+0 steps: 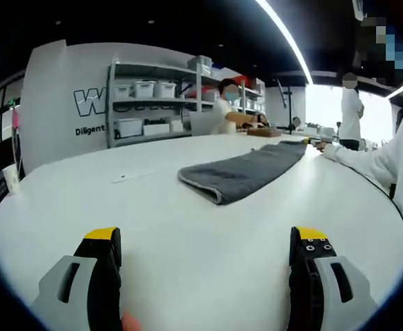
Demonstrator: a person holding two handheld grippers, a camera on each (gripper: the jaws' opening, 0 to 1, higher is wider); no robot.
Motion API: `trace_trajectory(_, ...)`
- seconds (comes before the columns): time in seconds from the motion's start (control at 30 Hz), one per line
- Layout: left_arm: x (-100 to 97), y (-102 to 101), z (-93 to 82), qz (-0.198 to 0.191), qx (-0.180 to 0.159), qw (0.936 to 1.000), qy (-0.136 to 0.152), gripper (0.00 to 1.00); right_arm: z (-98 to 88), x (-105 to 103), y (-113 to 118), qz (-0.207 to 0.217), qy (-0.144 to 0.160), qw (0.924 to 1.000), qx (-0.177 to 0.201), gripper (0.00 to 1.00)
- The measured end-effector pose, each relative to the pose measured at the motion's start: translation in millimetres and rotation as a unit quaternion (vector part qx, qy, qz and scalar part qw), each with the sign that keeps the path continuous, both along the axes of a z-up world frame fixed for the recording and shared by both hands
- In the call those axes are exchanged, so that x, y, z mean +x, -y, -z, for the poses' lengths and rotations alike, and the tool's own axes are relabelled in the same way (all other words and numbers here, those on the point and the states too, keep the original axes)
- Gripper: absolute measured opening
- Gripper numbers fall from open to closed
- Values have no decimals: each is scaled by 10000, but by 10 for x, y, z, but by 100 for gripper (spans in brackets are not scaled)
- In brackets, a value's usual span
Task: Open the folded towel by lifting each exposed corner and separating the folded layers until the towel lies flat within the target outline without major curled edges
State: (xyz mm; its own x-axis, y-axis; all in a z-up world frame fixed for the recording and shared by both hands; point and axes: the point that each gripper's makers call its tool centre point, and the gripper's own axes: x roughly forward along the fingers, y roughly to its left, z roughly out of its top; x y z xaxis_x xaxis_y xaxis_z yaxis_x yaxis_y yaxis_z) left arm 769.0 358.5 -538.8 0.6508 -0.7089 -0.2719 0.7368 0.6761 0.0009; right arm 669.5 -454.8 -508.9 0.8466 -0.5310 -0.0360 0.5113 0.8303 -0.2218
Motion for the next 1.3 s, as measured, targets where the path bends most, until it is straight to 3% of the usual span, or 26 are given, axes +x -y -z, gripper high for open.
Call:
trace_trajectory(0.1,-1,-7,-11,-21,-28,10000,5,100,-7,-91,8,148,78,9998,115,43)
trace_trajectory(0.2,7,-11,-20,-27,-55,10000,4,100,-54,-164,-81,148,163,9997,140,50)
trace_trajectory(0.37,30,-17,-67,-65,-108,9999,43,100,-99,-165,-352,-188,155,9995,177,65)
trace_trajectory(0.5,39,-18,-86,-99,-154,9998,39,100,-145,-174,-640,-553,131,9983,103,72)
trace_trajectory(0.6,35,-6,-80,-102,-137,9999,25,100,-186,-226,-941,-910,347,9946,345,78)
trace_trajectory(0.67,36,10,-76,-104,-139,9998,1,100,-202,-249,-1002,-1000,432,9929,487,83)
trace_trajectory(0.83,59,65,-79,-106,-143,9998,-26,100,-213,-305,-1101,-1072,429,9923,441,97)
trace_trajectory(1.07,153,242,-36,-65,-180,9997,-170,100,-125,-296,-1106,-1137,350,9909,637,99)
trace_trajectory(1.3,230,704,125,412,19,9986,-336,99,-93,-281,-1106,-1165,312,9906,652,99)
